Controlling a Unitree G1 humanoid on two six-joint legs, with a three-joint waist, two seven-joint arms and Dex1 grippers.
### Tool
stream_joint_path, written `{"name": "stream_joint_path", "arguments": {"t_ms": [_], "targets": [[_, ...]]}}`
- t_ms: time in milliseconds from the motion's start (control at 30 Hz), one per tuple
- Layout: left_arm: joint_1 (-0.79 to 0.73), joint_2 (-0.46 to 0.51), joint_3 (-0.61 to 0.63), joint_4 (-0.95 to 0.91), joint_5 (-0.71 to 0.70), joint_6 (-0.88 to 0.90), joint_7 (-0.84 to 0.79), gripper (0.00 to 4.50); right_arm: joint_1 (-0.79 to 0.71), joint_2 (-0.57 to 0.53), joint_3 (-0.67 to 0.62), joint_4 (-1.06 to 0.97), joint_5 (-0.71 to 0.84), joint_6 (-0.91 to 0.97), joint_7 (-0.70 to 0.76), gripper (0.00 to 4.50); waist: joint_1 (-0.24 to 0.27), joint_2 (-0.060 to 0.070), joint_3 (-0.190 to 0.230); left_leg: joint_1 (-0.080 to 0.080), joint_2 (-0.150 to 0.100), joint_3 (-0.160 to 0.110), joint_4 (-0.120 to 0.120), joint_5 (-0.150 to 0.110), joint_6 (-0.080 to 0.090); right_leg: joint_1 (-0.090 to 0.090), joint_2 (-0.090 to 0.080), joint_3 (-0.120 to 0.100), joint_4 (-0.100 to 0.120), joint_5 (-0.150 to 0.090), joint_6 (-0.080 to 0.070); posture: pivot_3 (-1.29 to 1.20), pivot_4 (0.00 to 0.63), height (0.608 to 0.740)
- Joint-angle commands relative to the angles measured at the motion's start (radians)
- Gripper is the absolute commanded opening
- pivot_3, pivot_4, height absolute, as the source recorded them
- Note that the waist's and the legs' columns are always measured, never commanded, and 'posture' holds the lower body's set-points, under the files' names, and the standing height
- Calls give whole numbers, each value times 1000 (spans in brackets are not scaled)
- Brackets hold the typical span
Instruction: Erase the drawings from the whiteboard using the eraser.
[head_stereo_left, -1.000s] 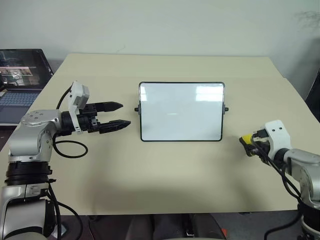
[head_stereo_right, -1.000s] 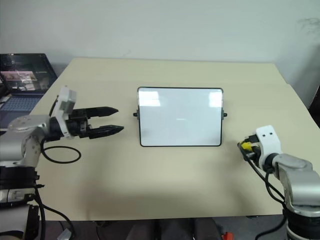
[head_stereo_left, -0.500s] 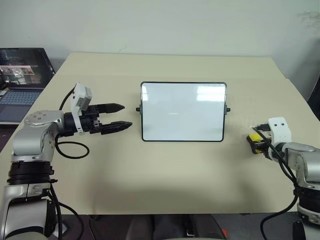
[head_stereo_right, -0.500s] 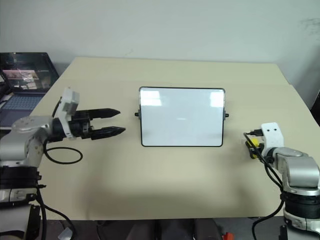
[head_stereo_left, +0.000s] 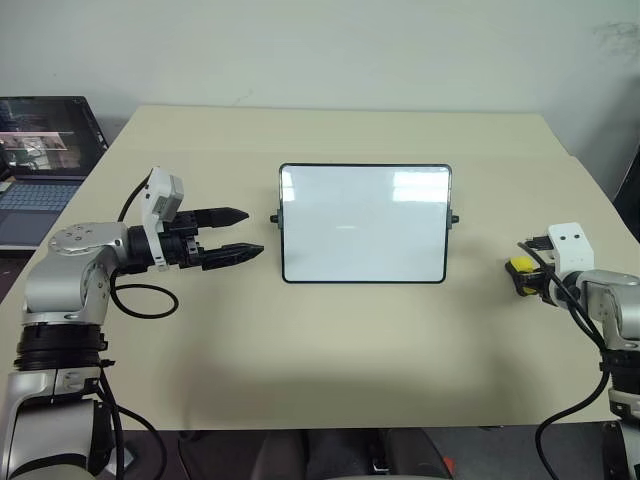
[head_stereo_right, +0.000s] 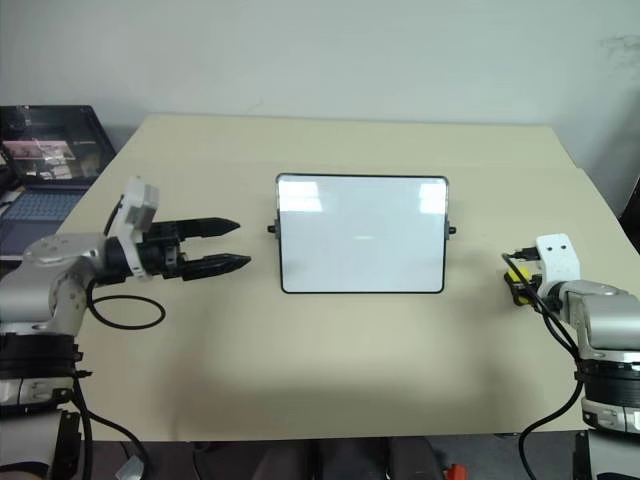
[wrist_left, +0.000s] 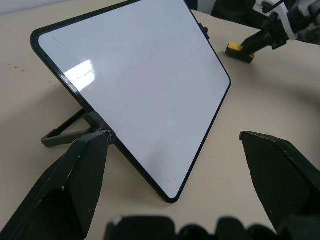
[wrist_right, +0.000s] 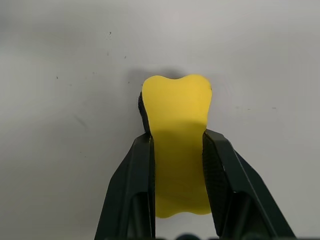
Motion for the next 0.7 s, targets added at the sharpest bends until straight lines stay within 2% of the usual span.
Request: {"name": "stream_joint_path", "arguments": {"t_ms": [33, 233, 567, 633, 700], "targets": [[-18, 18, 27, -18, -6, -15, -4, 4500, -11, -37, 13, 32, -3, -56, 16, 972, 0, 0, 0, 0, 0, 0, 0, 0, 0, 0, 0, 0, 0, 0, 0, 0, 150, 740], [-18, 20, 29, -22, -7, -12, 0, 4500, -16, -85, 45, 118, -13, -130, 40, 972, 0, 0, 0, 0, 0, 0, 0, 0, 0, 0, 0, 0, 0, 0, 0, 0, 150, 740], [-8, 26, 35, -33, -8, -7, 6, 4500, -34, -90, 61, 134, 1, -113, 53, 972, 0, 0, 0, 0, 0, 0, 1, 0, 0, 0, 0, 0, 0, 0, 0, 0, 150, 740], [-8, 26, 34, -34, -8, -7, 8, 4500, -35, -89, 61, 131, 1, -107, 51, 1706, 0, 0, 0, 0, 0, 0, 1, 0, 0, 0, 0, 0, 0, 0, 0, 0, 150, 740], [-8, 26, 34, -36, -8, -7, 9, 4500, -36, -91, 63, 124, 5, -99, 55, 2246, 0, 0, 0, 0, 0, 0, 0, 0, 0, 0, 0, 0, 0, 0, 0, 0, 150, 740]]}}
